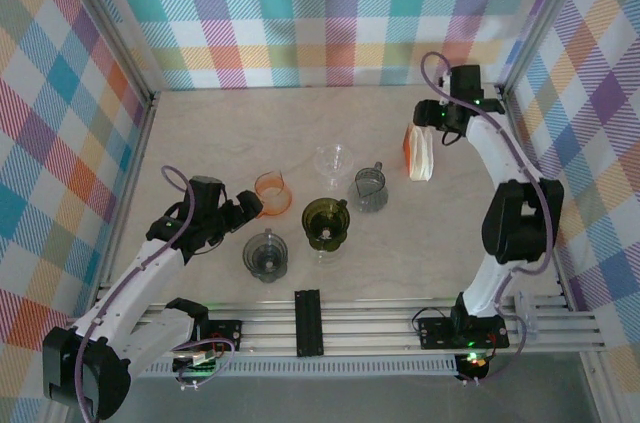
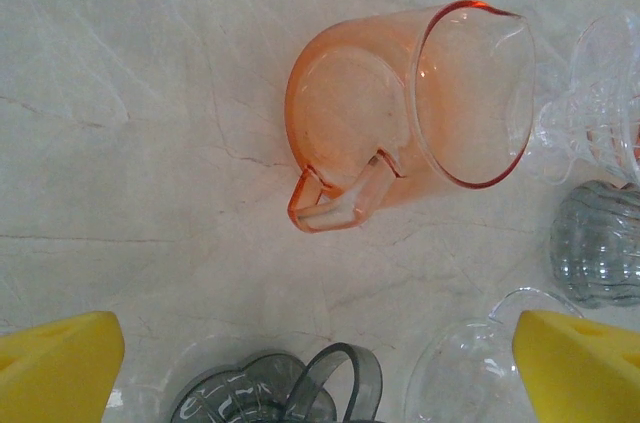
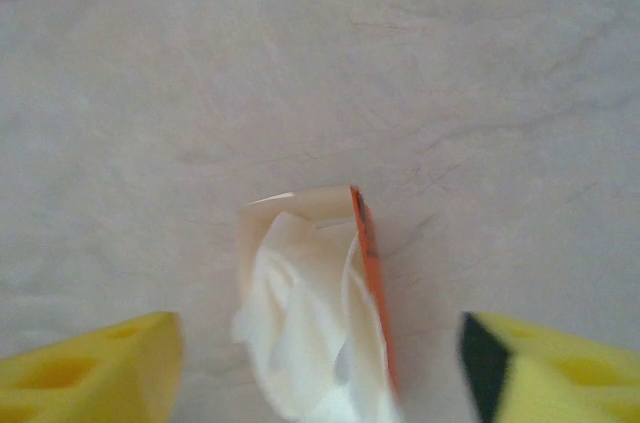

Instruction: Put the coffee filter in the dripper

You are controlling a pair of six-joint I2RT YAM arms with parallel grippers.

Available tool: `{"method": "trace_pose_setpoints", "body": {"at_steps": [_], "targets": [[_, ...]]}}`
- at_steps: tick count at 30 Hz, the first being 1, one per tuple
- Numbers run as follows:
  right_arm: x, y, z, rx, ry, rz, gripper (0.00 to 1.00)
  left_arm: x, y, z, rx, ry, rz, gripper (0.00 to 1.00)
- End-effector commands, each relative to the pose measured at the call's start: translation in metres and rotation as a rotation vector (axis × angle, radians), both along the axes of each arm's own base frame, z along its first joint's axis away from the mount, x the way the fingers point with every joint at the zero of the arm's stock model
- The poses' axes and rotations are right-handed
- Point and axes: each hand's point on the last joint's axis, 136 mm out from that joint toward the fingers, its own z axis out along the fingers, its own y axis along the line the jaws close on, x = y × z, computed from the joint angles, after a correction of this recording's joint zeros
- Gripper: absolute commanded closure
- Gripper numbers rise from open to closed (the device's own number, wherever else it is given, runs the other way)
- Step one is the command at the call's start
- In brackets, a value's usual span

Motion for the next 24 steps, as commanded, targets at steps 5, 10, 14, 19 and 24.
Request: {"method": "trace_pose_setpoints", "body": {"at_steps": [5,10,14,19,24], "targets": [[-0.033,0.031,-0.018,0.181,0.156,-0.039,0.48,-0.003,-0.004,-0.004,-0.031,-0.005,-0.002,0.0],[-0.044,0.036,-0.034,0.057,0.159,-0.085,0.57,-0.004,-0.004,-0.008,-0.025,-0.002,-0.012,0.0],[-0.044,0.034,-0.044,0.017,0.165,-0.148,0.63,-0.004,-0.003,-0.007,-0.015,-0.005,-0.019,0.0],[-0.041,0.034,-0.055,-0.013,0.192,-0.192,0.67,-0.004,-0.001,-0.008,0.002,-0.002,-0.023,0.0],[-0.032,0.036,-0.058,-0.041,0.184,-0.195,0.71,-0.005,-0.001,-0.01,0.004,-0.002,-0.02,0.0]]}}
